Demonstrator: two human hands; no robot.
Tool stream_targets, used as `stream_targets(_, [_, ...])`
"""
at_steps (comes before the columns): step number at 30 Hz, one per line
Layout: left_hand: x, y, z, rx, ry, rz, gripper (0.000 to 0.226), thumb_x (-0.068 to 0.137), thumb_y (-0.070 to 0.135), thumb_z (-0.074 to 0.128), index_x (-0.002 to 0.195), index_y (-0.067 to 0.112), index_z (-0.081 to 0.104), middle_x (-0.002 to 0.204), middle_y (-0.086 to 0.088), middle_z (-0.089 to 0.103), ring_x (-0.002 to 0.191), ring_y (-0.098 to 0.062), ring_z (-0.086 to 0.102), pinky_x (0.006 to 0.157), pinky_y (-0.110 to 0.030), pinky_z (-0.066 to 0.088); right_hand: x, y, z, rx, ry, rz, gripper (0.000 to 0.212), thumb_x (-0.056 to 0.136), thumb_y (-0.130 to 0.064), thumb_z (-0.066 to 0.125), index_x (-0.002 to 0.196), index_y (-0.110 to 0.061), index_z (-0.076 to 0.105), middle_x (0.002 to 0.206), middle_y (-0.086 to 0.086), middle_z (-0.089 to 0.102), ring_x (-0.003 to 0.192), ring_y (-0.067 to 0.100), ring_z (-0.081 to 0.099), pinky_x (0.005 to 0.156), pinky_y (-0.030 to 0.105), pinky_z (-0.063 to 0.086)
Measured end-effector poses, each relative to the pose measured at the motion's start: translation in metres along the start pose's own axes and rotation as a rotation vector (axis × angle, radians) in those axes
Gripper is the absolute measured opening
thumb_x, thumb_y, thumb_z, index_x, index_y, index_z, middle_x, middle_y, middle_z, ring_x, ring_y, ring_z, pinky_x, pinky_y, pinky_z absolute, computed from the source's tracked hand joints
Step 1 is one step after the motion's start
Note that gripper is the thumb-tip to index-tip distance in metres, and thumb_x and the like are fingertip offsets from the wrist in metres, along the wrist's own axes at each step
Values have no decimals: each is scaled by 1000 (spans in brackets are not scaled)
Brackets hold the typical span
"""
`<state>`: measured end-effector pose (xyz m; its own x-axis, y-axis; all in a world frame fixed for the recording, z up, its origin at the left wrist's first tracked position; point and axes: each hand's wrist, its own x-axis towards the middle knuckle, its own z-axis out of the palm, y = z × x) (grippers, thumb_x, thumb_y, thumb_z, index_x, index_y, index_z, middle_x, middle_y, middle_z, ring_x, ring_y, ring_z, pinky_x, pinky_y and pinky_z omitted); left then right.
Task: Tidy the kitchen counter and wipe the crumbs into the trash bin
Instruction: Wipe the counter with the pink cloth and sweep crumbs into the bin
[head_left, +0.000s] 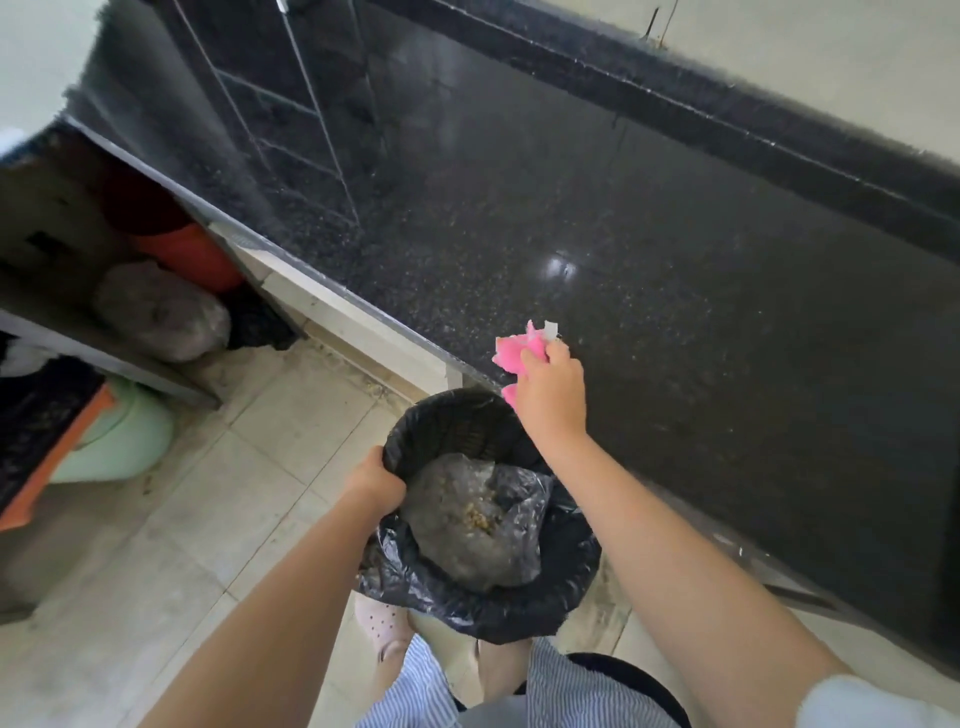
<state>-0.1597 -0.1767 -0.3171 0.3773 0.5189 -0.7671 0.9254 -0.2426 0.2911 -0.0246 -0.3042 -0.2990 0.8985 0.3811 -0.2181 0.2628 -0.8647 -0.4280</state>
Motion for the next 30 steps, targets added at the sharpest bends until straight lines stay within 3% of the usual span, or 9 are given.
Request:
stream_targets(5, [-3, -20, -15, -84, 29, -19, 50, 84, -6, 49, 132, 3, 42, 126, -23, 54, 117, -37, 51, 95, -40, 44, -44, -23, 0, -37, -470, -490, 41, 86, -9, 55, 127, -13, 56, 137, 6, 50, 122, 24, 47, 101, 25, 32])
stream_targets(7, [-9, -34, -22, -125, 38, -24, 51, 84, -7, 48, 133, 3, 41, 126, -23, 54, 118, -38, 50, 96, -41, 43, -67, -32, 7, -60, -586, -550, 37, 85, -4, 54, 120, -14, 63, 130, 6, 57, 118, 23, 51, 96, 23, 33])
stream_targets(11, [-26, -76, -42, -211, 54, -54, 59, 84, -6, 48, 139, 8, 35, 131, -21, 51, 120, -37, 49, 97, -41, 44, -94, -54, 38, 30, -599, -298, 28, 87, -7, 53, 110, -6, 69, 102, 17, 64, 102, 28, 58, 81, 27, 42])
stream_targets(14, [-44, -119, -60, -276, 89, -82, 64, 86, -4, 48, 145, 13, 28, 135, -19, 48, 121, -37, 48, 93, -38, 44, -115, -75, 66, -47, -565, -227, 28, 86, -8, 52, 107, -9, 70, 107, 16, 66, 104, 30, 59, 79, 28, 41])
stream_targets(19, [-89, -234, -91, -430, 219, -173, 59, 90, -3, 44, 144, 12, 28, 136, -19, 46, 123, -36, 46, 98, -39, 43, -176, -150, 116, -128, -595, -237, 28, 87, -8, 52, 111, -9, 67, 109, 14, 66, 100, 30, 62, 62, 18, 47])
stream_targets(22, [-115, -299, -101, -518, 281, -252, 58, 90, 0, 45, 145, 12, 28, 138, -18, 44, 125, -36, 44, 101, -39, 41, -214, -198, 143, -136, -635, -319, 25, 86, -6, 55, 107, -3, 69, 112, 15, 66, 99, 29, 64, 59, 15, 48])
stream_targets(25, [-150, -384, -107, -637, 367, -366, 57, 88, 1, 45, 142, 14, 33, 137, -17, 46, 126, -36, 45, 105, -41, 41, -267, -261, 179, -177, -679, -473, 24, 84, -4, 49, 95, 0, 70, 101, 21, 68, 94, 35, 63, 72, 31, 51])
stream_targets(28, [-181, -457, -106, -789, 459, -483, 51, 87, 1, 45, 137, 15, 38, 132, -16, 51, 123, -36, 47, 103, -41, 42, -319, -312, 209, -235, -759, -619, 26, 88, -4, 47, 103, -2, 68, 100, 15, 69, 71, 30, 61, 55, 14, 48])
stream_targets(30, [-198, -501, -101, -892, 522, -569, 49, 88, 1, 45, 135, 15, 39, 131, -16, 51, 122, -36, 47, 101, -40, 42, -350, -344, 230, -265, -790, -721, 29, 89, -9, 49, 111, -10, 67, 108, 11, 69, 86, 27, 62, 64, 15, 44])
